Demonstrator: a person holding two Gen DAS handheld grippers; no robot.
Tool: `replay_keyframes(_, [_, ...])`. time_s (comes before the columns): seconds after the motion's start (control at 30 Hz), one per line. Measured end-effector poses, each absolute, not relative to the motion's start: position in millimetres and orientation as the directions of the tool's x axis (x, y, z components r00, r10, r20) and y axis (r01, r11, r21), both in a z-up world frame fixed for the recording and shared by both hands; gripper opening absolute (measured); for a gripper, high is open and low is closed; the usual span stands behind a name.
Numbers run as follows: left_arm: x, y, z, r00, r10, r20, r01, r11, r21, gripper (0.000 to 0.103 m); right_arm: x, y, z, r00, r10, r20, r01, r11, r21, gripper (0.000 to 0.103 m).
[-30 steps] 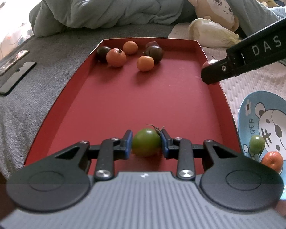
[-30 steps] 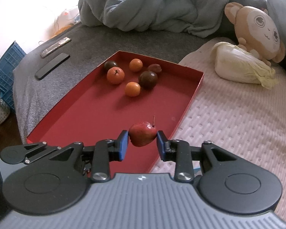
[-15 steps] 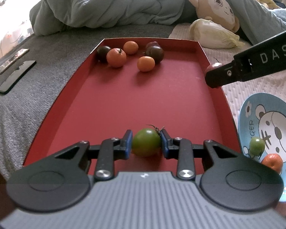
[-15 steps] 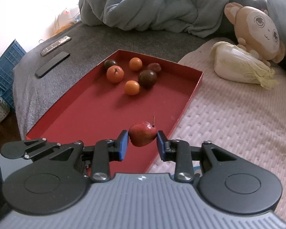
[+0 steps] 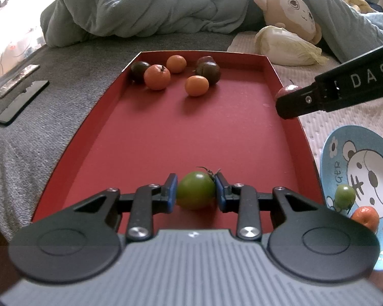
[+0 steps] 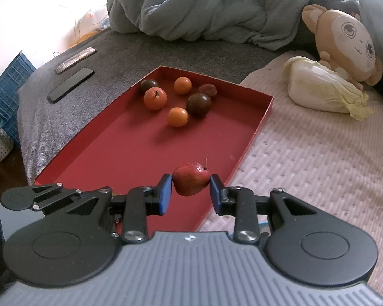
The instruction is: Organize fruits
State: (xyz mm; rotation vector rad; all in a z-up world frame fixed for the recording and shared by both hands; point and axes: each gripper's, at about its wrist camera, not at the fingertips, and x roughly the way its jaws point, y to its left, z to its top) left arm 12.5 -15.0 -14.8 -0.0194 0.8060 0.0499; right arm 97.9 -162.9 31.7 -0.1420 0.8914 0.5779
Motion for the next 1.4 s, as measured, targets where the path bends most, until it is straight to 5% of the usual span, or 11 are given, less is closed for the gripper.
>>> replay_keyframes(1.4, [11.4,-17.2,-16.4,0.706,0.071,-0.705,-0.069,0.997,0.032,0.034,96.8,-166.9,33.1,0.487,0.421,-0.765,-0.534,0.837,0.120,0.037])
